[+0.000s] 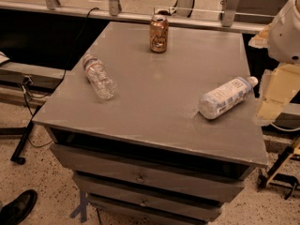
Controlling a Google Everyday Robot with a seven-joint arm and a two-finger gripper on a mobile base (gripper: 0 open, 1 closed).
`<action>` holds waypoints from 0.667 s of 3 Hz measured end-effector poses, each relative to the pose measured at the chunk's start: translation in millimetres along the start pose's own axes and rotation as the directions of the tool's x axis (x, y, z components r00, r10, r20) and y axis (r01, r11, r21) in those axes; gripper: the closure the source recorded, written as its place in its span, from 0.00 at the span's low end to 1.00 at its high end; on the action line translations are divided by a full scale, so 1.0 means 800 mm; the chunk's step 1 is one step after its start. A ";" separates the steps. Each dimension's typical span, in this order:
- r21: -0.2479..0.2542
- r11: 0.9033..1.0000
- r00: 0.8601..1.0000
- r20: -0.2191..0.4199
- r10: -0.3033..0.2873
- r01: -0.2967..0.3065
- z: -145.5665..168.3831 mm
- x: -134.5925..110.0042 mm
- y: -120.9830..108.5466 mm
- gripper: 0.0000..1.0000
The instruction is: Move orange can near water bottle
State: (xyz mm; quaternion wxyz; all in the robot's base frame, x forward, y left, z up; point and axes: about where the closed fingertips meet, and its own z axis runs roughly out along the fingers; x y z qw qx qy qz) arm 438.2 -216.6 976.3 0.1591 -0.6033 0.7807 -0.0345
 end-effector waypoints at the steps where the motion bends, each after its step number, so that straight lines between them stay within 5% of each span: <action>1: 0.000 1.000 1.000 0.000 0.000 0.000 0.000 0.000 0.000 0.00; 2: 0.023 1.000 0.999 0.040 0.015 -0.016 0.015 -0.012 -0.027 0.00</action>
Offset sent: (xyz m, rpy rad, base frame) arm 0.0962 0.0156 -0.0194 0.1367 -0.0980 -0.0355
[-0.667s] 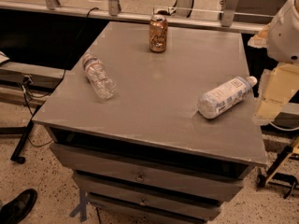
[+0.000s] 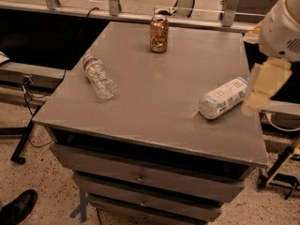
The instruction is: Move orange can near water bottle
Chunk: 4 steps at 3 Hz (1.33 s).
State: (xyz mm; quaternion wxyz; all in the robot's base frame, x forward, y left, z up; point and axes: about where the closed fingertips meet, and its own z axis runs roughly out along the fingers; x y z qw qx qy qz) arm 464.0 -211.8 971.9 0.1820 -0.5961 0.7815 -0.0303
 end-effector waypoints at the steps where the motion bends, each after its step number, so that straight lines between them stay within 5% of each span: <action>1: 0.028 0.999 0.996 0.086 0.035 -0.038 0.036 -0.031 -0.057 0.00; 3: 0.069 0.989 0.954 0.279 0.105 -0.129 0.105 -0.103 -0.156 0.00; 4: 0.072 0.976 0.911 0.379 0.162 -0.204 0.136 -0.136 -0.199 0.00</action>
Offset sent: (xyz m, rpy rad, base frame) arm 0.1812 0.0556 -0.0275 0.3096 -0.1584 -0.0637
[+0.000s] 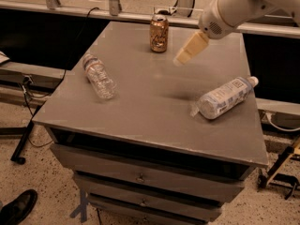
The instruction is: Move orange can near water bottle
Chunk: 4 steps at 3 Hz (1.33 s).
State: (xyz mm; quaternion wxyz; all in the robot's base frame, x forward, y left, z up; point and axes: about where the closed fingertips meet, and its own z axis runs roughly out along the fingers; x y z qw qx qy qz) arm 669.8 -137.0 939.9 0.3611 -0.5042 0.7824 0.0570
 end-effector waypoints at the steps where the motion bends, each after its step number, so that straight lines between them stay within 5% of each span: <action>1: 0.020 0.998 0.995 0.082 0.064 -0.066 0.047 -0.015 -0.030 0.00; 4: 0.035 0.978 0.949 0.250 0.193 -0.208 0.147 -0.041 -0.112 0.00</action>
Offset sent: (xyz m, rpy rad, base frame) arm 0.1272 0.0290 -0.0439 0.2497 -0.0592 -0.1296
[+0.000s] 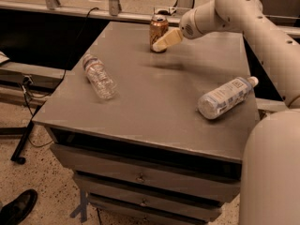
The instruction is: Move orange can near water bottle
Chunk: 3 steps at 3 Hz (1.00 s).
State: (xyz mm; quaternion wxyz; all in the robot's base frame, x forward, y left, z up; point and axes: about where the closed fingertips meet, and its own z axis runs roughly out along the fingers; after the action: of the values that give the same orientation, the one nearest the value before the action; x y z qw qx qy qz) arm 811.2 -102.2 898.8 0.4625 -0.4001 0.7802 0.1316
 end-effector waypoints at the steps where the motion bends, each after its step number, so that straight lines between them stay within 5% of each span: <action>1: -0.001 0.999 0.997 0.059 0.052 -0.052 0.024 -0.012 -0.007 0.00; 2: -0.031 0.995 0.989 0.105 0.100 -0.097 0.051 -0.023 0.007 0.16; 3: -0.035 0.992 0.982 0.141 0.127 -0.123 0.055 -0.030 0.005 0.47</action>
Offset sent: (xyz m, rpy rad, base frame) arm 0.0325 0.0635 -0.0138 0.2411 0.0092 -0.0131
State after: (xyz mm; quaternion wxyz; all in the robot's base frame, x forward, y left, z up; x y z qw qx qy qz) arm 841.3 -62.6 894.3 0.5030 -0.3456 0.7668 0.1988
